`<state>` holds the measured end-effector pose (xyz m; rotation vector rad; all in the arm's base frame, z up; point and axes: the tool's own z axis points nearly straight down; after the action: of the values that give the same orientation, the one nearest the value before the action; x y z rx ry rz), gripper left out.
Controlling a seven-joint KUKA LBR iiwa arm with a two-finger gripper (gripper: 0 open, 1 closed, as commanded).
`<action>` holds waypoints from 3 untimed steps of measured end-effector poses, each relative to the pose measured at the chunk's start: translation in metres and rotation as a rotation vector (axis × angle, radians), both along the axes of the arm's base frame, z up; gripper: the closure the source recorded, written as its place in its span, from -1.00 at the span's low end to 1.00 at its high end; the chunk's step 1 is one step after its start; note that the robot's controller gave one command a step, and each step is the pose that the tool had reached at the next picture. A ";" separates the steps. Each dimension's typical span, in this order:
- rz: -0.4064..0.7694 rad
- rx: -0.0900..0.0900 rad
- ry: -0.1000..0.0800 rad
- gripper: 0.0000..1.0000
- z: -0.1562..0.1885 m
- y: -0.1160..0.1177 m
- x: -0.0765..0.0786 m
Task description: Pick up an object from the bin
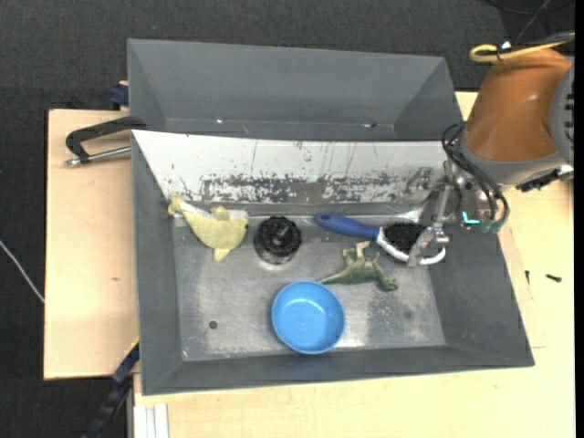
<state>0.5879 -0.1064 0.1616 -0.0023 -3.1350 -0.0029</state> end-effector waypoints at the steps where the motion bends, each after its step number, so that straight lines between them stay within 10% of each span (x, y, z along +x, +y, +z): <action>1: -0.195 -0.002 -0.012 -1.00 -0.079 -0.002 0.004; 3: -0.258 -0.002 -0.011 -1.00 -0.088 -0.004 0.005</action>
Offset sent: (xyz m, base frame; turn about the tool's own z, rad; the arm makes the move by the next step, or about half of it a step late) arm 0.0024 -0.0030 -0.0916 0.1954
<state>0.5933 -0.1100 0.0735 -0.4074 -3.1199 -0.0007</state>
